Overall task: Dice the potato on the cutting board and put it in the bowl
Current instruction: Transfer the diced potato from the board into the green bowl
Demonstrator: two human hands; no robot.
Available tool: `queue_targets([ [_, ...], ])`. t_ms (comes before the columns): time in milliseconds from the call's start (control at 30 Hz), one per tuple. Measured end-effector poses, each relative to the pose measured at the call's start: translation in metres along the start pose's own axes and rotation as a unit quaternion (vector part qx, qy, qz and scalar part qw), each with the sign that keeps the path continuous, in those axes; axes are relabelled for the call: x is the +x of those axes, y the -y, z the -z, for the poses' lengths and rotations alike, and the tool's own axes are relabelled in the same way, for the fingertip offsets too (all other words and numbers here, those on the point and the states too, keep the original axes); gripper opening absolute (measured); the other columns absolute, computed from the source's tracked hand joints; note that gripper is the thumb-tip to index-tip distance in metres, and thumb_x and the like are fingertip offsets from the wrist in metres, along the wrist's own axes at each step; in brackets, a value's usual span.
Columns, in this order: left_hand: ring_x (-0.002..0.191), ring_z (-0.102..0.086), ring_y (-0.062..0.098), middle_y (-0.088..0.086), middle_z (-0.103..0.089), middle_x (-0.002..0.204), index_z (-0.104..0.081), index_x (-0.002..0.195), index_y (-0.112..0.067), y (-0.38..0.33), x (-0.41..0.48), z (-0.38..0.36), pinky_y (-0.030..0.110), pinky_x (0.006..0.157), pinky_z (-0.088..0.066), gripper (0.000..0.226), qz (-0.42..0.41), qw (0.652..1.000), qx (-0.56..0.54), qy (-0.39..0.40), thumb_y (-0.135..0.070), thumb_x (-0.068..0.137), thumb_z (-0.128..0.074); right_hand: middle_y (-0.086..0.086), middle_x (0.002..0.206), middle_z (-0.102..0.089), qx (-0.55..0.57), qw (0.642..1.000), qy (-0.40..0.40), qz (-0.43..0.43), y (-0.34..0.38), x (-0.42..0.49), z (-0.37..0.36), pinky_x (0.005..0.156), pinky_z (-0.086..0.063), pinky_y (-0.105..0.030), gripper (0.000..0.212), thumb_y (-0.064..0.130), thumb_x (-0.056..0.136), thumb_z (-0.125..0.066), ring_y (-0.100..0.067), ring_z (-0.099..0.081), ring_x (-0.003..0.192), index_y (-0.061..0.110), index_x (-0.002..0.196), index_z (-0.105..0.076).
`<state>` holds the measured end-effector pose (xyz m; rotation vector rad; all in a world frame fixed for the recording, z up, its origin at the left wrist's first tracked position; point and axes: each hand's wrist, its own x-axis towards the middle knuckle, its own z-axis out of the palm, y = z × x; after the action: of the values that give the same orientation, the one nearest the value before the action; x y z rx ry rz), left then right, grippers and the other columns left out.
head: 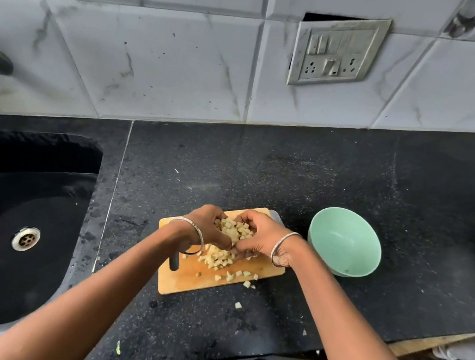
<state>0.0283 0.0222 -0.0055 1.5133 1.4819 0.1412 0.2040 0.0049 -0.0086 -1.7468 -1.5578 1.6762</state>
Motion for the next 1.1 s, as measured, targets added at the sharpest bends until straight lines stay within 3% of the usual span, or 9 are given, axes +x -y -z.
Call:
queue_targets([
  [100, 0.086, -0.067, 0.024, 0.01, -0.073, 0.094, -0.068, 0.099, -0.011, -0.024, -0.003, 0.001, 0.043, 0.083, -0.055, 0.048, -0.026, 0.999, -0.02, 0.018, -0.017, 0.055, -0.088, -0.012, 0.114, -0.063, 0.02, 1.0, 0.001, 0.005, 0.0, -0.009, 0.021, 0.075, -0.061, -0.038, 0.061, 0.002, 0.065, -0.083, -0.024, -0.07, 0.094, 0.021, 0.117, -0.058],
  [167, 0.086, -0.069, 0.024, 0.012, -0.074, 0.094, -0.07, 0.096, -0.006, -0.04, -0.005, 0.0, 0.041, 0.084, -0.056, 0.034, -0.037, 0.998, -0.035, 0.034, -0.005, 0.065, -0.083, -0.011, 0.114, -0.063, 0.069, 0.997, 0.012, 0.005, 0.001, -0.017, 0.033, 0.076, -0.061, -0.04, 0.06, -0.007, 0.067, -0.08, -0.025, -0.07, 0.095, 0.016, 0.118, -0.058],
  [400, 0.09, -0.07, 0.029, 0.012, -0.074, 0.094, -0.073, 0.092, -0.013, -0.12, 0.011, -0.035, 0.051, 0.086, -0.056, 0.038, -0.072, 0.995, -0.012, 0.066, -0.018, 0.056, -0.085, -0.016, 0.11, -0.062, 0.181, 0.983, -0.002, 0.017, -0.022, -0.062, 0.106, 0.074, -0.061, -0.038, 0.052, -0.022, 0.076, -0.065, -0.027, -0.071, 0.089, 0.006, 0.118, -0.053],
  [500, 0.092, -0.069, 0.031, 0.014, -0.073, 0.096, -0.072, 0.092, -0.011, -0.151, 0.023, -0.066, 0.048, 0.087, -0.056, 0.045, -0.088, 0.993, -0.002, 0.08, -0.021, 0.05, -0.084, -0.016, 0.111, -0.06, 0.21, 0.978, -0.021, 0.004, -0.043, -0.077, 0.135, 0.073, -0.061, -0.04, 0.054, -0.025, 0.074, -0.064, -0.028, -0.07, 0.091, 0.004, 0.119, -0.052],
  [633, 0.079, -0.063, 0.022, 0.009, -0.069, 0.087, -0.07, 0.1, -0.006, -0.176, 0.037, -0.102, 0.034, 0.073, -0.054, 0.034, -0.074, 0.992, 0.043, 0.092, -0.01, 0.068, -0.08, -0.016, 0.111, -0.06, 0.209, 0.975, -0.066, -0.035, -0.073, -0.082, 0.155, 0.072, -0.061, -0.043, 0.052, -0.026, 0.073, -0.066, -0.03, -0.069, 0.093, 0.004, 0.113, -0.053],
  [800, 0.099, -0.066, 0.028, 0.011, -0.069, 0.109, -0.065, 0.117, -0.009, -0.185, 0.049, -0.128, 0.038, 0.085, -0.056, 0.055, -0.07, 0.979, 0.183, 0.059, -0.023, 0.068, -0.085, -0.006, 0.107, -0.061, 0.028, 0.99, -0.125, -0.062, -0.092, -0.074, 0.151, 0.067, -0.057, -0.029, 0.058, -0.01, 0.076, -0.071, -0.019, -0.064, 0.087, 0.012, 0.125, -0.051],
  [867, 0.104, -0.064, 0.028, 0.01, -0.067, 0.116, -0.061, 0.125, -0.01, -0.184, 0.05, -0.132, 0.035, 0.085, -0.054, 0.059, -0.086, 0.97, 0.221, 0.047, -0.025, 0.072, -0.083, 0.001, 0.108, -0.061, -0.016, 0.989, -0.122, -0.079, -0.096, -0.071, 0.15, 0.072, -0.057, -0.034, 0.053, -0.004, 0.082, -0.064, -0.019, -0.064, 0.095, 0.018, 0.128, -0.051],
  [1000, 0.104, -0.064, 0.026, 0.006, -0.067, 0.12, -0.066, 0.123, -0.02, -0.179, 0.054, -0.129, 0.032, 0.086, -0.053, 0.039, -0.114, 0.972, 0.205, 0.013, -0.017, 0.084, -0.067, -0.006, 0.118, -0.061, -0.107, 0.975, -0.164, -0.108, -0.096, -0.065, 0.152, 0.08, -0.059, -0.044, 0.04, -0.001, 0.086, -0.049, -0.026, -0.064, 0.1, 0.024, 0.112, -0.066],
  [1100, 0.098, -0.066, 0.022, 0.001, -0.072, 0.11, -0.075, 0.107, -0.023, -0.177, 0.05, -0.122, 0.03, 0.084, -0.054, 0.027, -0.135, 0.975, 0.175, -0.038, -0.011, 0.087, -0.062, -0.015, 0.113, -0.064, -0.282, 0.921, -0.251, -0.091, -0.082, -0.064, 0.152, 0.086, -0.055, -0.039, 0.023, 0.007, 0.085, -0.061, -0.034, -0.065, 0.099, 0.019, 0.1, -0.074],
])
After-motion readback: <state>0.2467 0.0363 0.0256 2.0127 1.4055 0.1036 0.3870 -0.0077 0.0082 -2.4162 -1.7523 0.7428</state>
